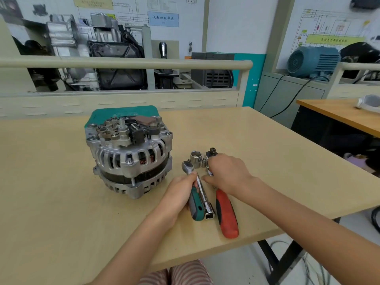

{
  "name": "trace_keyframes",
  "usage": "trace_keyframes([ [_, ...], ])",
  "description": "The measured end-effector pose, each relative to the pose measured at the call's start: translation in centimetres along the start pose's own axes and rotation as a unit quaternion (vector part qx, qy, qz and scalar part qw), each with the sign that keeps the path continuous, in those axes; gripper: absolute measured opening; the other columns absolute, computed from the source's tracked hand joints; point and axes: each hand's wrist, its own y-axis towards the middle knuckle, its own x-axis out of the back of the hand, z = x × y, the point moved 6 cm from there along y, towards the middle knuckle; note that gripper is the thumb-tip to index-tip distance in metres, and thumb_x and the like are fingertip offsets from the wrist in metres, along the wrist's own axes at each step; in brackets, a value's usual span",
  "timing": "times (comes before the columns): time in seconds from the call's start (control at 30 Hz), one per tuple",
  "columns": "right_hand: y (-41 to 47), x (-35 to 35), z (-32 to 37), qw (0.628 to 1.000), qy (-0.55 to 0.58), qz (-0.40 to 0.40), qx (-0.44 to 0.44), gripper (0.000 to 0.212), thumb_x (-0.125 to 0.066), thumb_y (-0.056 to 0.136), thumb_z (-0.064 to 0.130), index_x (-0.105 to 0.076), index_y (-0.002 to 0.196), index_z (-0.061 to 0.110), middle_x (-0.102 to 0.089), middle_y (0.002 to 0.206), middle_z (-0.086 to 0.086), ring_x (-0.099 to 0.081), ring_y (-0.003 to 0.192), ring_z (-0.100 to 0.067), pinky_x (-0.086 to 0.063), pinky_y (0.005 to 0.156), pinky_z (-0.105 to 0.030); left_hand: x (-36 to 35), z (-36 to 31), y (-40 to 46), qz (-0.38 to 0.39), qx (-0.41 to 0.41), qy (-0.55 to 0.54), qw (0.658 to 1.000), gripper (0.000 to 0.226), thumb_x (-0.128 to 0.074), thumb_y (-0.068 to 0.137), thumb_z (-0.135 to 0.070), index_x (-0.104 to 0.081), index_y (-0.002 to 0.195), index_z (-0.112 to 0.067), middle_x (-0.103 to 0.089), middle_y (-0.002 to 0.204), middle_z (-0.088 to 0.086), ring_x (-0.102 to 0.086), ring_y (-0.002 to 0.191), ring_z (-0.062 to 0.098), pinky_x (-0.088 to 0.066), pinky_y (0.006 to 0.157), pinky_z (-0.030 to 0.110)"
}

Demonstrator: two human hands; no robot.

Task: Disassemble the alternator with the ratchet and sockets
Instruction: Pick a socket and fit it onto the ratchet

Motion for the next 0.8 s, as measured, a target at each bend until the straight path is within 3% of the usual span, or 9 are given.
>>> trace_keyframes([
  [0.1, 0.9, -0.5, 0.3, 0.999, 0.001, 0.024, -0.027, 0.025, -0.053, 0.092, 0.029, -0.057, 0.104, 0.007, -0.058, 0.11, -0.011, -0.059, 0.101, -0.029, -0.037, 0.067, -0.029, 0.3, 0.2, 0.0, -0.006, -0.006, -0.022, 1.0, 0.034, -0.044, 0.098, -0.034, -0.044, 0.069, -0.016, -0.05, 0.071, 0.006, -0.047, 0.06, 0.015, -0.036, 0.059, 0.026],
  [0.3, 1.3, -1.5, 1.0, 0.997, 0.035, 0.044, -0.061, 0.01, -0.05, 0.093, 0.013, -0.058, 0.098, 0.01, -0.059, 0.107, -0.008, -0.059, 0.099, -0.026, -0.037, 0.065, -0.026, 0.5, 0.4, 0.0, -0.011, -0.011, -0.036, 0.999, 0.033, -0.045, 0.098, -0.033, -0.045, 0.071, -0.014, -0.05, 0.065, 0.003, -0.048, 0.055, 0.012, -0.037, 0.056, 0.023],
  [0.43, 1.0, -0.8, -0.4, 0.981, 0.176, 0.013, -0.074, 0.036, -0.056, 0.088, 0.026, -0.044, 0.057, 0.011, -0.048, 0.056, 0.003, -0.048, 0.055, -0.013, -0.028, 0.045, -0.023, 0.5, 0.6, 0.1, -0.013, -0.009, -0.054, 0.998, 0.034, -0.045, 0.098, -0.033, -0.045, 0.069, -0.015, -0.052, 0.062, 0.0, -0.05, 0.048, 0.007, -0.04, 0.048, 0.015],
  [0.5, 0.9, 0.1, -1.8, 0.941, 0.323, -0.006, -0.101, 0.042, -0.052, 0.088, 0.023, -0.044, 0.048, 0.012, -0.047, 0.038, 0.006, -0.047, 0.042, -0.006, -0.033, 0.042, -0.015, 0.5, 0.7, 0.1, -0.011, -0.01, -0.057, 0.998, 0.034, -0.045, 0.098, -0.032, -0.045, 0.068, -0.015, -0.053, 0.06, 0.0, -0.05, 0.041, 0.002, -0.038, 0.043, 0.009],
  [0.53, 1.0, 0.4, -2.6, 0.904, 0.409, -0.004, -0.124, 0.041, -0.047, 0.09, 0.021, -0.047, 0.05, 0.011, -0.053, 0.042, 0.005, -0.056, 0.046, -0.005, -0.041, 0.047, -0.013, 0.4, 0.7, 0.2, -0.01, -0.009, -0.057, 0.998, 0.035, -0.045, 0.098, -0.032, -0.046, 0.068, -0.015, -0.053, 0.06, -0.001, -0.049, 0.039, 0.001, -0.037, 0.041, 0.008],
  [0.6, 1.2, 0.2, -3.5, 0.788, 0.591, 0.034, -0.169, 0.036, -0.038, 0.093, 0.016, -0.051, 0.061, 0.005, -0.061, 0.061, -0.008, -0.067, 0.062, -0.021, -0.055, 0.06, -0.024, 0.4, 0.7, 0.1, -0.008, -0.006, -0.051, 0.999, 0.034, -0.044, 0.098, -0.032, -0.046, 0.069, -0.015, -0.053, 0.061, 0.0, -0.049, 0.04, 0.003, -0.037, 0.042, 0.009],
  [0.67, 1.5, 0.2, -3.7, 0.705, 0.679, 0.049, -0.197, 0.028, -0.034, 0.093, 0.01, -0.047, 0.07, 0.002, -0.056, 0.066, -0.013, -0.063, 0.056, -0.024, -0.056, 0.055, -0.026, 0.3, 0.7, 0.1, -0.007, -0.003, -0.043, 0.999, 0.034, -0.044, 0.098, -0.033, -0.046, 0.069, -0.015, -0.052, 0.063, 0.001, -0.049, 0.043, 0.005, -0.038, 0.044, 0.012],
  [0.7, 1.7, 0.1, -3.7, 0.711, 0.672, 0.049, -0.201, 0.024, -0.033, 0.093, 0.009, -0.044, 0.072, 0.005, -0.052, 0.065, -0.011, -0.058, 0.051, -0.021, -0.053, 0.05, -0.024, 0.4, 0.7, 0.0, -0.007, -0.001, -0.041, 0.999, 0.034, -0.044, 0.098, -0.033, -0.046, 0.069, -0.015, -0.052, 0.063, 0.001, -0.049, 0.045, 0.007, -0.039, 0.046, 0.014],
  [0.8, 2.7, 0.2, -3.6, 0.906, 0.399, 0.038, -0.135, 0.024, -0.037, 0.093, 0.017, -0.039, 0.071, 0.01, -0.043, 0.067, -0.004, -0.048, 0.052, -0.016, -0.038, 0.043, -0.021, 0.4, 0.5, -0.1, -0.007, -0.001, -0.038, 0.999, 0.036, -0.044, 0.098, -0.031, -0.045, 0.066, -0.015, -0.05, 0.065, 0.003, -0.047, 0.052, 0.012, -0.038, 0.052, 0.02],
])
